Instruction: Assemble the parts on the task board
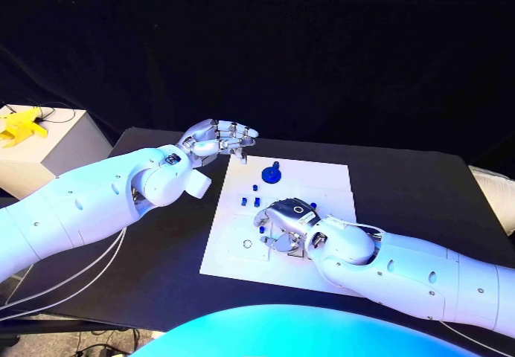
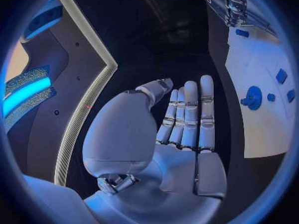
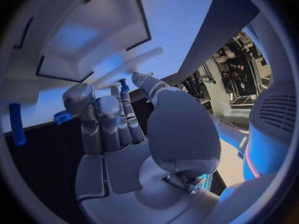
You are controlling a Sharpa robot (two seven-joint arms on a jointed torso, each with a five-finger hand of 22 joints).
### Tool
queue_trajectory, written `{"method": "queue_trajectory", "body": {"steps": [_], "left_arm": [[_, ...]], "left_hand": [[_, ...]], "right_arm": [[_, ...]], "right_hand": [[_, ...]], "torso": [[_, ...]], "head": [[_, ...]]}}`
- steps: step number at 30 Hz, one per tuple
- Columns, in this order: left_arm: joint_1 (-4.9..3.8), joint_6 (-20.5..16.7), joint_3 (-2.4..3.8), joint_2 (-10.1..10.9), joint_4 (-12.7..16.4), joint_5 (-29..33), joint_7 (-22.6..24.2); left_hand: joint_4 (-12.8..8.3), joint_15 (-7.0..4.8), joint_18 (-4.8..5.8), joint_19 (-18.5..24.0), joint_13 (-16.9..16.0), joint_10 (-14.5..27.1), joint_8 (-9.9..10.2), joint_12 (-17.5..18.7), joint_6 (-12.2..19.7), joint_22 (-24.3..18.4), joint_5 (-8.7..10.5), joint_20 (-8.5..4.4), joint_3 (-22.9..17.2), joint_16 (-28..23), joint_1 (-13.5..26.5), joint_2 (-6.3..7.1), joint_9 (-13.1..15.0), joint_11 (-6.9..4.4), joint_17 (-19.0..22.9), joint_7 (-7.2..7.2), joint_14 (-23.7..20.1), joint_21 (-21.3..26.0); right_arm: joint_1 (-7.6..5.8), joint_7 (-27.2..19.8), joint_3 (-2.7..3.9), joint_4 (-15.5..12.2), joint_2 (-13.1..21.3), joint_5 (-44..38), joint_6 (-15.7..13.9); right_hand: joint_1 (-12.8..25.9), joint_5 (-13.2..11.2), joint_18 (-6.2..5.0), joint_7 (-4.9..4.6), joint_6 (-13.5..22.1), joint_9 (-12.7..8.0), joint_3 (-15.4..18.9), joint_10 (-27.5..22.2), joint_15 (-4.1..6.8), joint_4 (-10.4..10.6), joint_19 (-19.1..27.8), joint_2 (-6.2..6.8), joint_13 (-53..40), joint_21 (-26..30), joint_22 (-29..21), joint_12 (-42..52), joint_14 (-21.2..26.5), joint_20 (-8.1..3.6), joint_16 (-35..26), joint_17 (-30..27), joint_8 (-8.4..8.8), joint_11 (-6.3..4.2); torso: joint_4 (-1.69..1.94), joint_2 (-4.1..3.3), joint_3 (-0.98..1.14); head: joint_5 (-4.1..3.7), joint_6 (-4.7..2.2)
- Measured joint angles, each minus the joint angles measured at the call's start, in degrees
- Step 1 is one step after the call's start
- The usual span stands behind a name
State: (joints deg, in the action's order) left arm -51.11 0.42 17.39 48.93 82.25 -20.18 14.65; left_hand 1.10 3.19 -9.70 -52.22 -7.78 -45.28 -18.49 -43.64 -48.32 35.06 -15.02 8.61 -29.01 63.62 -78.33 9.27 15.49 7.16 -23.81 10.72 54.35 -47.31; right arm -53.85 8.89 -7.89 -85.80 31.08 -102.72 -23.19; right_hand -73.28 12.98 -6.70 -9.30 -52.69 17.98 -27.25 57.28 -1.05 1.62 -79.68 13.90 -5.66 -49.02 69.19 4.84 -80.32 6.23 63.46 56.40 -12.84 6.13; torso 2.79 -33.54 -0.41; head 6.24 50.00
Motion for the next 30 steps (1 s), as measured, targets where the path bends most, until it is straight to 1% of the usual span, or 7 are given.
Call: {"method": "queue_trajectory", "body": {"steps": [5,12,17,20,23,25,30], "left_arm": [[0.0,0.0,0.0,0.0,0.0,0.0,-0.1],[0.0,0.1,0.0,0.0,-0.1,0.0,-0.2],[0.01,0.1,0.0,0.0,-0.1,0.1,-0.2],[0.02,0.1,0.0,0.0,-0.1,0.1,-0.3],[0.02,0.1,0.0,0.1,-0.1,0.1,-0.3],[0.03,0.1,0.0,0.1,-0.1,0.1,-0.3],[0.12,0.1,0.0,0.4,-0.1,0.1,-0.3]], "left_hand": [[0.0,0.0,0.0,0.0,0.0,0.0,0.0,0.0,0.0,0.0,0.0,0.0,0.0,0.0,0.0,0.0,0.0,0.0,0.0,0.0,0.0,0.0],[0.0,0.0,0.0,0.0,0.0,0.0,0.0,0.0,0.0,0.0,0.0,0.0,0.0,0.0,0.0,0.0,0.0,0.0,0.0,0.0,0.0,0.0],[0.0,0.0,0.0,0.0,0.0,0.0,0.0,0.0,0.0,0.0,0.0,0.0,0.0,0.0,0.0,0.0,0.0,0.0,0.0,0.0,0.0,0.0],[0.0,0.0,0.0,0.0,0.0,0.0,0.0,0.0,0.0,0.0,0.0,0.0,0.0,0.0,0.0,0.0,0.0,0.0,0.0,0.0,0.0,0.0],[0.0,0.0,0.0,0.0,0.0,0.0,0.0,0.0,0.0,0.0,0.0,0.0,0.0,0.0,0.0,0.0,0.0,0.0,0.0,0.0,0.0,0.0],[0.0,0.0,0.0,0.0,0.0,0.0,0.0,0.0,0.0,0.0,0.0,0.0,0.0,0.0,0.0,0.0,0.0,0.0,0.0,0.0,0.0,0.0],[0.1,0.0,0.0,0.0,0.1,0.0,0.0,0.0,0.0,-0.1,0.0,0.0,0.1,-0.2,0.0,0.0,0.0,0.0,0.0,0.0,0.0,0.2]], "right_arm": [[-0.02,0.3,0.03,-0.1,0.1,0.0,-0.5],[0.01,0.9,0.0,-0.5,0.7,0.0,-1.9],[0.04,1.0,0.05,-2.4,2.7,0.4,-4.2],[-0.17,0.8,0.41,-4.0,4.7,1.4,-5.4],[-1.2,0.6,0.9,-5.6,7.3,3.2,-6.2],[-2.32,0.2,1.17,-6.5,9.2,5.0,-6.1],[-4.9,-0.9,1.8,-7.3,13.7,9.5,-4.7]], "right_hand": [[-4.7,0.5,-0.45,-0.16,1.6,-0.3,8.6,-4.9,-0.35,2.3,1.0,-2.1,0.3,6.6,-3.7,4.0,2.1,0.34,-2.1,-4.7,1.45,0.56],[-7.3,1.1,-0.45,-0.16,1.6,-0.3,12.2,-6.6,-0.47,4.7,1.0,-2.87,0.3,7.5,-4.4,7.2,2.3,0.34,-2.1,-6.2,1.78,0.52],[-8.3,2.2,-0.45,-0.16,1.6,-0.4,12.0,-6.6,-0.22,5.4,0.5,-3.1,0.3,6.1,-3.7,9.3,2.1,0.32,-0.9,-5.9,2.0,0.54],[-9.3,2.2,-0.45,-0.02,0.6,-0.5,9.8,-4.0,0.36,6.1,-1.3,-2.83,0.3,2.0,-1.6,11.8,0.4,-0.09,1.4,-4.0,2.0,-0.16],[-9.4,2.2,-0.44,-0.1,-0.4,-0.6,6.3,-1.7,0.54,6.5,-3.1,-2.28,0.9,-3.5,1.4,12.6,-1.8,-0.42,4.2,-1.2,2.0,-0.28],[-8.8,2.2,0.31,0.09,-0.8,-0.7,4.6,-0.6,0.7,6.7,-3.8,-1.42,1.3,-6.2,2.9,12.6,-2.7,-0.71,5.8,0.7,2.0,-0.43],[-7.9,2.2,0.53,0.09,-0.8,-0.8,3.3,-0.3,0.67,6.9,-4.0,-0.5,1.8,-8.6,4.2,12.3,-3.1,-0.59,6.8,2.0,2.33,-0.64]], "torso": [[-0.01,0.0,0.03],[-0.01,-0.01,0.07],[-0.02,-0.02,0.07],[-0.03,0.01,0.07],[-0.07,0.04,0.03],[-0.1,0.05,0.03],[-0.16,0.13,0.0]], "head": [[-0.03,0.0],[-0.21,0.0],[-0.42,0.0],[-0.66,0.0],[-0.91,0.0],[-1.16,0.0],[-1.68,0.0]]}}
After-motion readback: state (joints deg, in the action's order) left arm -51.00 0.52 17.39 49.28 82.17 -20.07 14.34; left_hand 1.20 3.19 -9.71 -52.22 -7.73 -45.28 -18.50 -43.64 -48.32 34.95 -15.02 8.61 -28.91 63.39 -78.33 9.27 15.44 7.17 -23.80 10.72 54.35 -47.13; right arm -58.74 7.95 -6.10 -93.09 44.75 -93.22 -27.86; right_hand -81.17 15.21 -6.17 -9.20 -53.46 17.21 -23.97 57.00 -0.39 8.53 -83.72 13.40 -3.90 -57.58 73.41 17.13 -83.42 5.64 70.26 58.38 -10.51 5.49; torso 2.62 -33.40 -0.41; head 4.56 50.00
